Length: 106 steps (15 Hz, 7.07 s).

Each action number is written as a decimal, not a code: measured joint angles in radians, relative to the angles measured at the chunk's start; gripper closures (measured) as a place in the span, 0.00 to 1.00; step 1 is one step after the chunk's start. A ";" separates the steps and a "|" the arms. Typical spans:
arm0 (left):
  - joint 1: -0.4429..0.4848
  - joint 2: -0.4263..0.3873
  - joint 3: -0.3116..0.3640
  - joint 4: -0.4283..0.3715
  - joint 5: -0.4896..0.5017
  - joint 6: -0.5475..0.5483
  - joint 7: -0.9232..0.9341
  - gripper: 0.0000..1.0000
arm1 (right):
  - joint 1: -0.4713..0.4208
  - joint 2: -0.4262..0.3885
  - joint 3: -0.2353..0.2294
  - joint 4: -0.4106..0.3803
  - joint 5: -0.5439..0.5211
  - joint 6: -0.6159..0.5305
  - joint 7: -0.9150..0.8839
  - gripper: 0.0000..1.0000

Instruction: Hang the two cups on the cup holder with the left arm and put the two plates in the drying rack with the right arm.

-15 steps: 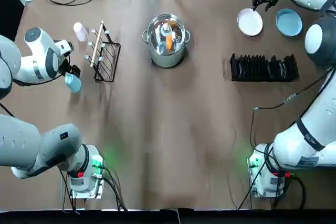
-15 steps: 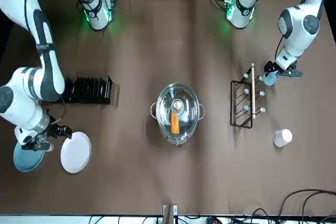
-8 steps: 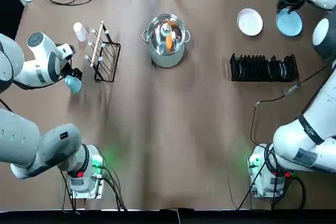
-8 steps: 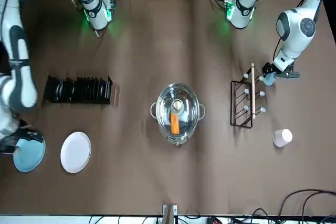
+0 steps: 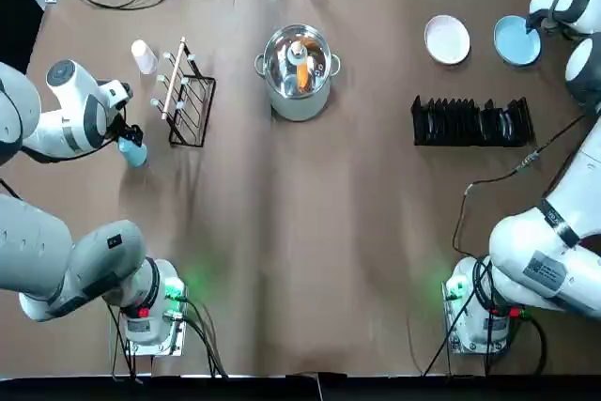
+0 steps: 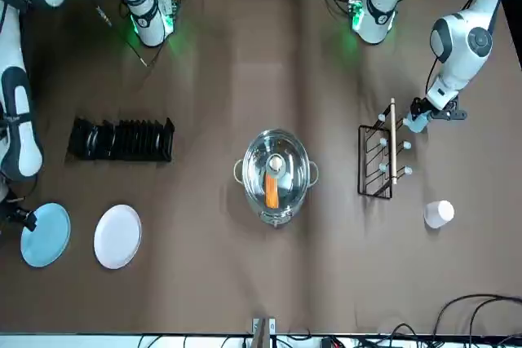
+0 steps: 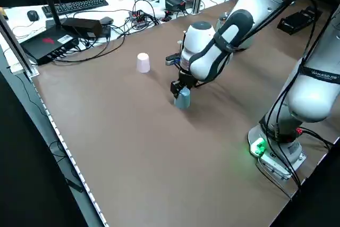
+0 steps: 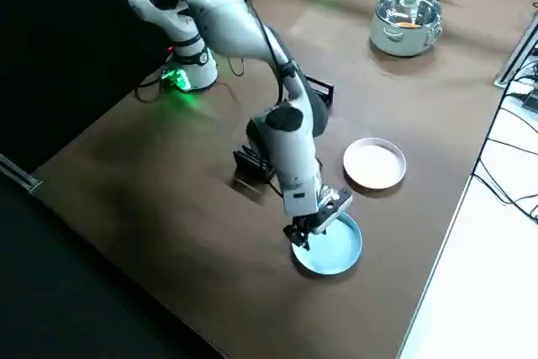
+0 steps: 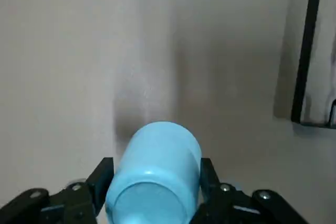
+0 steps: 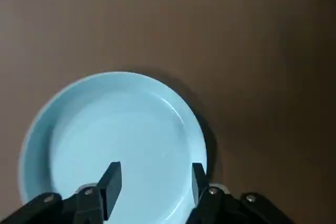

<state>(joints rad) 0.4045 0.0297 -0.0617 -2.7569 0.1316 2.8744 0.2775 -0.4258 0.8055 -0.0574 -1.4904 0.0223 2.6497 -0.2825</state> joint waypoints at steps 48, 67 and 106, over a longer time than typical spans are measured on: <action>-0.112 0.180 -0.275 0.738 0.044 -0.868 -0.715 0.33 | 0.299 -0.441 0.079 -0.119 -0.719 -0.973 -0.101 0.97; 0.069 0.522 -0.259 0.984 0.204 -0.469 -0.385 0.00 | 0.385 -0.541 0.075 -0.605 -0.967 -0.733 0.173 0.97; 0.068 0.390 -0.341 1.081 0.091 -0.775 -0.674 0.34 | 0.265 -0.091 0.056 -0.175 -0.056 -0.178 0.392 0.59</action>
<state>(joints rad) 0.4726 0.4198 -0.4029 -1.6761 0.2230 2.0992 -0.3969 -0.1605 0.7143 -0.0018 -1.6658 -0.0339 2.4717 0.1097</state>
